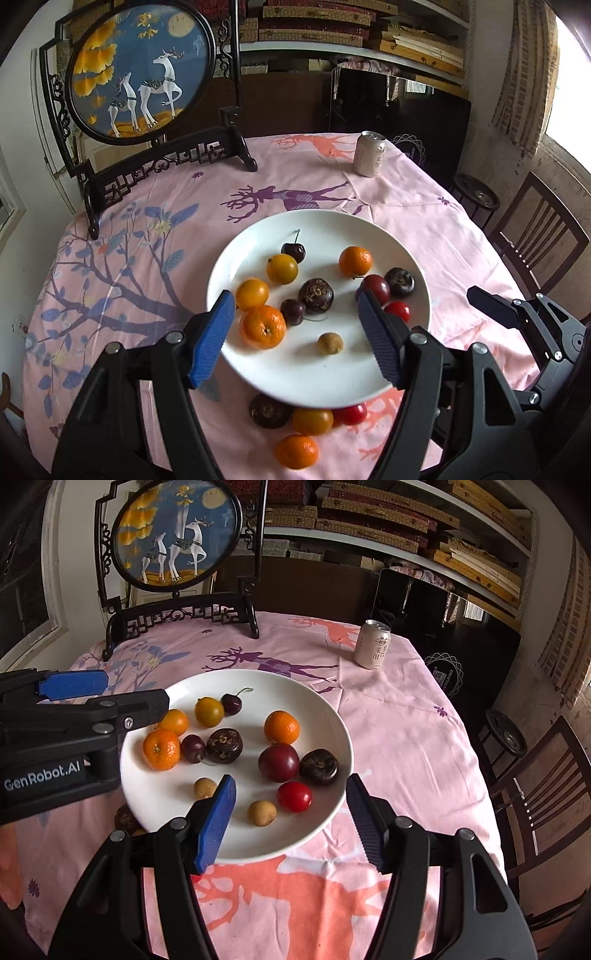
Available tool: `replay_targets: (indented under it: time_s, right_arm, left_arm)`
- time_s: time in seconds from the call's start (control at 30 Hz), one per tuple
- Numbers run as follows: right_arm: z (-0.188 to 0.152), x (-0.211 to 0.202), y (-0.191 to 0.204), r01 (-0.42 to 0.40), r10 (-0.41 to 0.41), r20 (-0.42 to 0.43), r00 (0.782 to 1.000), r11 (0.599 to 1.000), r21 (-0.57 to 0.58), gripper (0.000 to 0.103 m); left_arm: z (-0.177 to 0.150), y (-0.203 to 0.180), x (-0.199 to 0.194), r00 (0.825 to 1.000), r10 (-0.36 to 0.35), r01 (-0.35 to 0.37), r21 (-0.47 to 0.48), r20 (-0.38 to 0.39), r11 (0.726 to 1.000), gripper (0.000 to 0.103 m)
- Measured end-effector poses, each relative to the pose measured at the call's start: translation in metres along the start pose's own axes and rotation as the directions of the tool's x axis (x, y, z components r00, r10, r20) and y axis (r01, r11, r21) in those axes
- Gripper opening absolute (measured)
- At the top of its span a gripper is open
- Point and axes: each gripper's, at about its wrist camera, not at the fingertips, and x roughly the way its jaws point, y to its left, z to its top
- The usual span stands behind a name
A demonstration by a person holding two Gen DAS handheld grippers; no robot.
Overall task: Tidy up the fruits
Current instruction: 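Lower the passion fruit and orange onto the white plate while opening both grippers, then grasp a red tomato with the right gripper while the left grasps a tangerine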
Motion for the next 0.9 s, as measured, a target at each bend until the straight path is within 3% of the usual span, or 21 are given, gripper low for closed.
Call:
replay_targets:
  time_s: [0.23,0.5,0.73,0.9]
  right_arm:
    - [-0.019,-0.029,0.014,-0.005,0.005,0.001,1.0,1.0,0.004,0.062]
    - [-0.052,-0.04,0.028,-0.069,0.071,-0.049,0.996,0.996,0.053,0.062]
    - [-0.084,-0.019,0.049,-0.135,0.143,-0.162,0.976,0.989,0.058,0.062]
    - [-0.082,0.002,0.054,-0.143,0.152,-0.146,0.977,0.987,0.07,0.062]
  left_arm:
    - [-0.032,0.007,-0.037,1.0,-0.015,0.015,-0.006,0.024,1.0,0.073]
    - [-0.073,0.039,-0.052,1.0,0.003,-0.002,-0.061,0.019,0.998,0.08]
    - [-0.131,0.078,-0.053,0.997,0.069,-0.072,-0.121,-0.032,0.99,0.084]
    - [-0.153,0.09,-0.052,0.996,0.057,-0.067,-0.139,-0.075,0.988,0.084]
